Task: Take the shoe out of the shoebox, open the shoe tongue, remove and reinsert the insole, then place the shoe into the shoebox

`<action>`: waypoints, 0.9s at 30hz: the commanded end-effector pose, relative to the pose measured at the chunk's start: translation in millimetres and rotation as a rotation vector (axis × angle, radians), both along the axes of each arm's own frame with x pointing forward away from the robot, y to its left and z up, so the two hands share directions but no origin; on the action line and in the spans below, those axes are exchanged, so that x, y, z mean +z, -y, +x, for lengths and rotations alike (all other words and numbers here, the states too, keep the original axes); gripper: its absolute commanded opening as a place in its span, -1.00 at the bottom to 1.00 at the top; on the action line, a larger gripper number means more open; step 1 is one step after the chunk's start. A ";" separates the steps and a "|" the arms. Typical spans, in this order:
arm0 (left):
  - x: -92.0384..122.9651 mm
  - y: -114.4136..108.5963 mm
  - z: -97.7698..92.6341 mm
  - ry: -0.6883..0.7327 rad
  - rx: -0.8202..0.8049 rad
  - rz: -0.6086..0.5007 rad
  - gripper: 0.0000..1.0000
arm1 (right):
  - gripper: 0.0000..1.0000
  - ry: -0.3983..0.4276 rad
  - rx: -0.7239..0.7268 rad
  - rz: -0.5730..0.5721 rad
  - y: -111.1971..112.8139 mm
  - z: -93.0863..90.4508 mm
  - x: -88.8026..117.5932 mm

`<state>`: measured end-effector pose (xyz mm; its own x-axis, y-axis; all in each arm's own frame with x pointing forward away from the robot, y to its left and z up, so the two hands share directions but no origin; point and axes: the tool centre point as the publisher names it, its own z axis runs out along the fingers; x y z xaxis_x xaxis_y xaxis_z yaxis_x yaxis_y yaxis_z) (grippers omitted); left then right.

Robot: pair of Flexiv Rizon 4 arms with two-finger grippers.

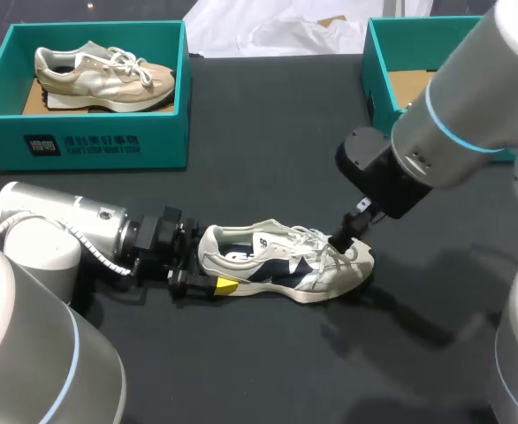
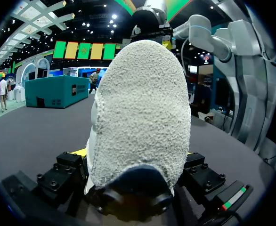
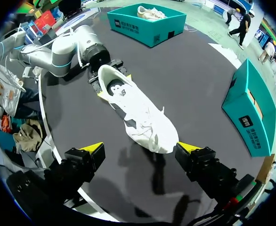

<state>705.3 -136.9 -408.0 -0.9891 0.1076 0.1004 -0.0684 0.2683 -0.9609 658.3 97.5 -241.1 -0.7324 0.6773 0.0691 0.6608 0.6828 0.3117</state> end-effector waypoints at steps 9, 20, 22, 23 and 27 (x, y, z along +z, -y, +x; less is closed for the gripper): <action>-0.3 0.6 -1.5 0.000 0.001 0.003 -1.00 | 1.00 -0.105 -0.108 -0.126 -64.2 22.5 -4.6; -0.3 0.6 -1.5 0.000 0.001 0.003 -1.00 | 1.00 -0.111 -0.133 -0.145 -70.7 23.1 -3.4; -0.3 0.6 -1.5 0.000 0.001 0.003 -1.00 | 1.00 -0.139 -0.217 -0.186 -83.0 24.2 -4.3; -0.3 0.6 -1.5 0.000 0.001 0.003 -1.00 | 1.00 -0.160 -0.259 -0.199 -88.0 25.1 -5.6; -0.3 0.6 -1.5 0.000 0.001 0.003 -1.00 | 1.00 -0.183 -0.407 -0.234 -101.7 23.3 -8.5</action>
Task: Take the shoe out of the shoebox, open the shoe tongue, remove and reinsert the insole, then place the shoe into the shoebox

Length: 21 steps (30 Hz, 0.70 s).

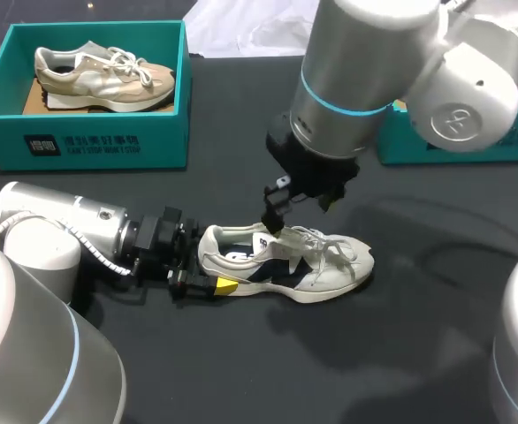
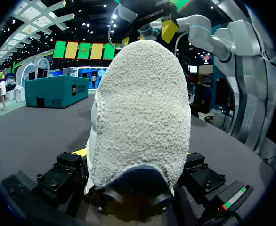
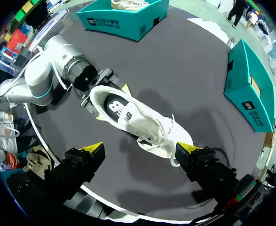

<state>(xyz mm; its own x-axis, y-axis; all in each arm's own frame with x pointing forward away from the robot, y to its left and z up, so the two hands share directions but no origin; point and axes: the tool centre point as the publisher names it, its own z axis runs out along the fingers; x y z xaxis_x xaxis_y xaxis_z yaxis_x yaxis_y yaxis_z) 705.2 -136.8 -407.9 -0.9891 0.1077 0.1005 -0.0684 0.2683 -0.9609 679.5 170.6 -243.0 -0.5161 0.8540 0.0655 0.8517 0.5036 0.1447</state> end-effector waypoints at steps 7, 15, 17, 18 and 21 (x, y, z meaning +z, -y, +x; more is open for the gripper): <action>-0.3 0.7 -1.4 0.000 0.001 0.003 -1.00 | 1.00 0.074 -0.354 -0.132 -38.6 -12.8 -5.8; -0.3 0.7 -1.4 0.000 0.001 0.003 -1.00 | 1.00 0.074 -0.354 -0.132 -38.6 -12.8 -5.8; -0.3 0.7 -1.4 0.000 0.001 0.003 -1.00 | 1.00 0.067 -0.379 -0.163 -44.9 -10.3 -10.6; -0.3 0.7 -1.4 0.000 0.001 0.003 -1.00 | 1.00 0.068 -0.397 -0.170 -46.2 -9.5 -13.2; -0.3 0.7 -1.4 0.000 0.001 0.003 -1.00 | 1.00 0.047 -0.438 -0.193 -47.9 -3.6 -23.6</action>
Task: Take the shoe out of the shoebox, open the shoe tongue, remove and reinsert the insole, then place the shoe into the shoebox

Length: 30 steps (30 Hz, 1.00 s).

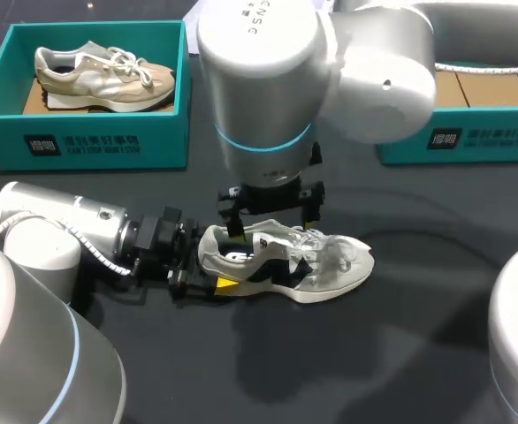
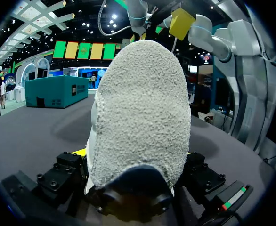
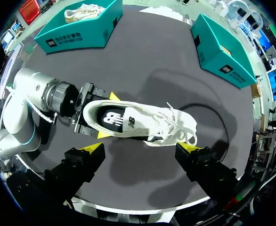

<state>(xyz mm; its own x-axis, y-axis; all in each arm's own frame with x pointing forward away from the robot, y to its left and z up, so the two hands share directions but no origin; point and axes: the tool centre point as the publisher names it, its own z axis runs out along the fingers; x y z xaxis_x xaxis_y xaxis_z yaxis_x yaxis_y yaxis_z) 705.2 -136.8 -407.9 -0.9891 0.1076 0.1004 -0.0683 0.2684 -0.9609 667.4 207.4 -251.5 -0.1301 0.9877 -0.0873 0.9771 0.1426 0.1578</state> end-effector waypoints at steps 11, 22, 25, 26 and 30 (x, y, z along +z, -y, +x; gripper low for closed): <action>-0.4 0.6 -1.4 0.000 0.001 0.003 -1.00 | 1.00 -0.003 -0.101 -0.073 -6.7 18.2 -36.6; -0.4 0.6 -1.4 0.000 0.001 0.003 -1.00 | 1.00 0.029 -0.122 -0.164 -8.2 23.1 -47.4; -0.4 0.6 -1.4 0.000 0.001 0.003 -1.00 | 1.00 0.024 -0.134 -0.167 -7.7 25.3 -52.1; -0.4 0.6 -1.4 0.000 0.001 0.003 -1.00 | 1.00 0.021 -0.139 -0.173 -8.1 25.7 -53.8; -0.4 0.6 -1.4 0.000 0.001 0.003 -1.00 | 1.00 0.011 -0.159 -0.199 -11.6 25.4 -58.7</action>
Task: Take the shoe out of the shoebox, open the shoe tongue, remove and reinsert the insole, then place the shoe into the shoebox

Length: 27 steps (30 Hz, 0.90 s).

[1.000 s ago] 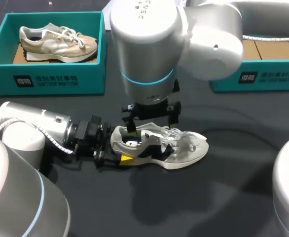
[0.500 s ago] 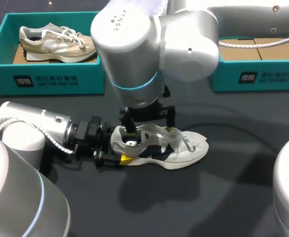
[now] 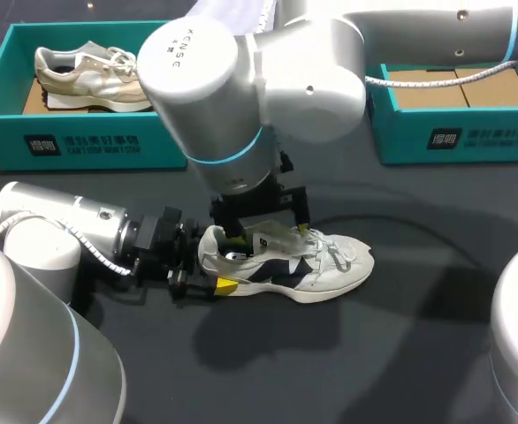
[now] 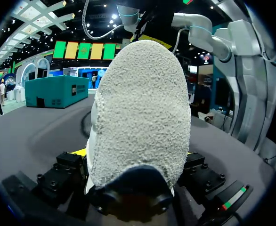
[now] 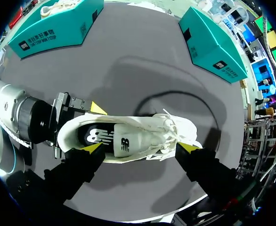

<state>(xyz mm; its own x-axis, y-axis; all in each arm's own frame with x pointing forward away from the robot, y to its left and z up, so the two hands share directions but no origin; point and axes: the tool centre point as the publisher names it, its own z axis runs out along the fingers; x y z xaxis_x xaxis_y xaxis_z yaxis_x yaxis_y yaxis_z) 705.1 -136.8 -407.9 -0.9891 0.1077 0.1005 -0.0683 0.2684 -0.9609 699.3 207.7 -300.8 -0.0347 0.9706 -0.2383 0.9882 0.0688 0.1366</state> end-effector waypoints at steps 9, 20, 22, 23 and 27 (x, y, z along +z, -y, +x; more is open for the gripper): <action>-0.4 0.7 -1.4 0.000 0.001 0.003 -1.00 | 1.00 0.018 -0.088 -0.113 -16.1 -6.9 -16.6; -0.4 0.7 -1.4 0.000 0.001 0.003 -1.00 | 1.00 0.038 -0.125 -0.190 -18.4 -7.1 -25.1; -0.4 0.7 -1.4 0.000 0.001 0.003 -1.00 | 1.00 0.041 -0.131 -0.202 -16.6 -6.4 -26.6; -0.4 0.7 -1.4 0.000 0.001 0.003 -1.00 | 1.00 0.044 -0.133 -0.204 -15.4 -6.0 -27.5; -0.4 0.7 -1.4 0.000 0.001 0.003 -1.00 | 1.00 0.051 -0.144 -0.209 -8.8 -3.6 -33.1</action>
